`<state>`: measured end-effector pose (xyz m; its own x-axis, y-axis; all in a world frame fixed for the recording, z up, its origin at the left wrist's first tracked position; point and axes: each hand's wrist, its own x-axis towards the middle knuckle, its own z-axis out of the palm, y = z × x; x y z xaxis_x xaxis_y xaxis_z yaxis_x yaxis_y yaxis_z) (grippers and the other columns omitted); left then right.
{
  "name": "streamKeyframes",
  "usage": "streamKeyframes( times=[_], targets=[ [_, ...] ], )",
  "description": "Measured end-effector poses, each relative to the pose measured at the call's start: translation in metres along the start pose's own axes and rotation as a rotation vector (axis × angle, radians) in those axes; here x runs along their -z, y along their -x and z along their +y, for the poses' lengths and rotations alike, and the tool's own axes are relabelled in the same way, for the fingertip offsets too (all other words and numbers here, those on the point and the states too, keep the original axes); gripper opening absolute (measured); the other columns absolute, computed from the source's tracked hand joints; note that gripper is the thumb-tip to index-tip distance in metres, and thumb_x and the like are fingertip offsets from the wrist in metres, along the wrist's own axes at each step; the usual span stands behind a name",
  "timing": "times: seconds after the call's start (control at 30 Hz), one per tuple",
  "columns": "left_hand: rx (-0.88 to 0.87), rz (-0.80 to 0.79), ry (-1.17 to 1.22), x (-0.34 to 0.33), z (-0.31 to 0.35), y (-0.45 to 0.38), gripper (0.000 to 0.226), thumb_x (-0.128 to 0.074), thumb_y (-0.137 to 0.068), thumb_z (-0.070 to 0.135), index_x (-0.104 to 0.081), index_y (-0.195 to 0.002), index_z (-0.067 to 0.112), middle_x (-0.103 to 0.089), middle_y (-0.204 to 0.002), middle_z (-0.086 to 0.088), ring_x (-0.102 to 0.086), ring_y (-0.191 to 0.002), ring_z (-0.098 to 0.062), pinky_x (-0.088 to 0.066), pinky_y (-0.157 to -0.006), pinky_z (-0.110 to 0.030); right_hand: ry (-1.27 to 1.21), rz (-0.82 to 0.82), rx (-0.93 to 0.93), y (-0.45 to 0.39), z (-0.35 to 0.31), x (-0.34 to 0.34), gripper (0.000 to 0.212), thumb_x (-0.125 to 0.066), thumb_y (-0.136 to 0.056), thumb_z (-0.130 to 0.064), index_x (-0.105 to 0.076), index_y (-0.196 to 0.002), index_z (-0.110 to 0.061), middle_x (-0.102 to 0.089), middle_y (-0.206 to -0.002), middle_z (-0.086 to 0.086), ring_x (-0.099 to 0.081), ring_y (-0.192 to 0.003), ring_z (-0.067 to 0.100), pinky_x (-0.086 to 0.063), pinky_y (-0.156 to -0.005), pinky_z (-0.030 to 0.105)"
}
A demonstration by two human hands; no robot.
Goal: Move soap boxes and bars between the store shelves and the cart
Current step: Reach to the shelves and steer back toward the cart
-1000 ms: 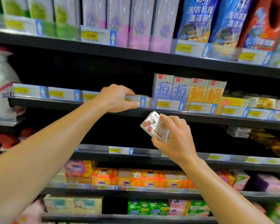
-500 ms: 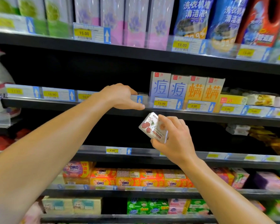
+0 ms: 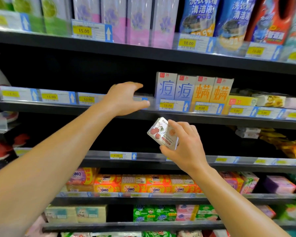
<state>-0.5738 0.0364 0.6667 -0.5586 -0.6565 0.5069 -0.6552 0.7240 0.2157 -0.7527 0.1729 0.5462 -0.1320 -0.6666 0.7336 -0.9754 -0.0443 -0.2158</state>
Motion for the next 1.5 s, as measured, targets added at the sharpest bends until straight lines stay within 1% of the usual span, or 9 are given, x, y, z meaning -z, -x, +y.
streamKeyframes(
  times=[0.1, 0.23, 0.33, 0.63, 0.9, 1.03, 1.17, 1.3, 1.5],
  targets=[
    [-0.048, 0.337, 0.353, -0.026, 0.010, 0.057, 0.037, -0.067, -0.087, 0.036, -0.064, -0.120, 0.020, -0.066, -0.112, 0.007, -0.060, -0.104, -0.007, -0.046, -0.089, -0.021, -0.043, 0.028, 0.002, 0.011, 0.000, -0.001, 0.080, -0.086, -0.071, -0.034, -0.050, -0.141, -0.018, -0.054, -0.125, -0.004, -0.042, -0.109, 0.014, -0.037, -0.088, 0.025],
    [0.200, 0.002, 0.697, -0.073, 0.024, 0.109, 0.013, -0.064, -0.089, 0.043, -0.068, -0.095, 0.032, -0.070, -0.090, 0.015, -0.064, -0.086, 0.002, -0.053, -0.078, -0.022, -0.054, 0.050, 0.056, 0.022, -0.007, -0.006, 0.081, -0.086, -0.070, -0.032, -0.051, -0.140, -0.015, -0.055, -0.123, -0.002, -0.042, -0.109, 0.015, -0.037, -0.089, 0.026],
    [0.266, -0.030, 1.006, -0.093, 0.032, 0.125, 0.011, -0.067, -0.091, 0.028, -0.068, -0.101, 0.023, -0.074, -0.097, 0.004, -0.070, -0.092, -0.010, -0.059, -0.083, -0.042, -0.067, 0.051, 0.099, 0.026, -0.016, -0.008, 0.079, -0.085, -0.070, -0.033, -0.052, -0.139, -0.013, -0.056, -0.123, 0.000, -0.042, -0.110, 0.015, -0.038, -0.090, 0.027],
    [0.371, 0.030, 1.210, -0.083, 0.024, 0.136, 0.014, -0.061, -0.095, 0.008, -0.067, -0.107, 0.005, -0.075, -0.099, -0.007, -0.072, -0.094, -0.020, -0.060, -0.078, -0.034, -0.277, -0.119, -0.006, 0.023, -0.019, 0.013, 0.059, -0.073, -0.080, -0.041, -0.056, -0.134, -0.026, -0.053, -0.122, -0.016, -0.051, -0.106, 0.005, -0.048, -0.090, 0.026],
    [0.547, 0.064, 1.615, -0.071, 0.028, 0.133, 0.021, -0.058, -0.095, 0.014, -0.063, -0.115, 0.008, -0.074, -0.106, -0.012, -0.071, -0.101, -0.026, -0.058, -0.087, -0.039, -0.146, -0.067, 0.050, 0.017, -0.032, 0.005, 0.083, -0.083, -0.073, -0.031, -0.042, -0.144, -0.019, -0.052, -0.132, -0.004, -0.045, -0.114, 0.012, -0.036, -0.090, 0.022],
    [0.308, 0.197, 1.046, -0.064, 0.009, 0.130, 0.053, -0.068, -0.091, 0.020, -0.047, -0.140, 0.020, -0.058, -0.135, 0.007, -0.063, -0.113, -0.007, -0.055, -0.093, -0.028, -0.179, -0.056, 0.116, -0.002, -0.034, 0.018, 0.073, -0.084, -0.072, -0.026, -0.051, -0.136, -0.017, -0.058, -0.125, -0.004, -0.043, -0.110, 0.009, -0.037, -0.088, 0.020],
    [-0.190, 0.228, 0.256, -0.046, -0.013, 0.114, 0.084, -0.077, -0.074, 0.037, -0.039, -0.148, 0.022, -0.032, -0.151, 0.012, -0.030, -0.140, -0.013, -0.021, -0.110, -0.012, -0.199, -0.082, 0.184, -0.020, -0.036, 0.029, 0.072, -0.086, -0.070, -0.029, -0.054, -0.133, -0.017, -0.060, -0.123, -0.005, -0.049, -0.107, 0.015, -0.044, -0.090, 0.028],
    [-0.365, 0.292, 0.093, -0.026, -0.021, 0.093, 0.070, -0.079, -0.072, 0.032, -0.054, -0.134, 0.012, -0.056, -0.132, -0.002, -0.043, -0.123, -0.016, -0.018, -0.105, -0.008, -0.255, -0.087, 0.193, -0.034, -0.041, 0.034, 0.075, -0.085, -0.072, -0.030, -0.051, -0.138, -0.020, -0.056, -0.126, -0.011, -0.048, -0.113, 0.014, -0.045, -0.097, 0.033],
    [-0.275, 0.339, 0.085, 0.002, -0.032, 0.053, 0.063, -0.071, -0.082, 0.032, -0.053, -0.139, 0.012, -0.056, -0.134, -0.004, -0.048, -0.123, -0.019, -0.022, -0.102, -0.012, -0.136, -0.077, 0.082, -0.045, -0.033, 0.028, 0.091, -0.075, -0.079, -0.047, -0.027, -0.154, -0.028, -0.030, -0.156, -0.010, -0.021, -0.142, 0.011, -0.021, -0.115, 0.027]
  ],
)
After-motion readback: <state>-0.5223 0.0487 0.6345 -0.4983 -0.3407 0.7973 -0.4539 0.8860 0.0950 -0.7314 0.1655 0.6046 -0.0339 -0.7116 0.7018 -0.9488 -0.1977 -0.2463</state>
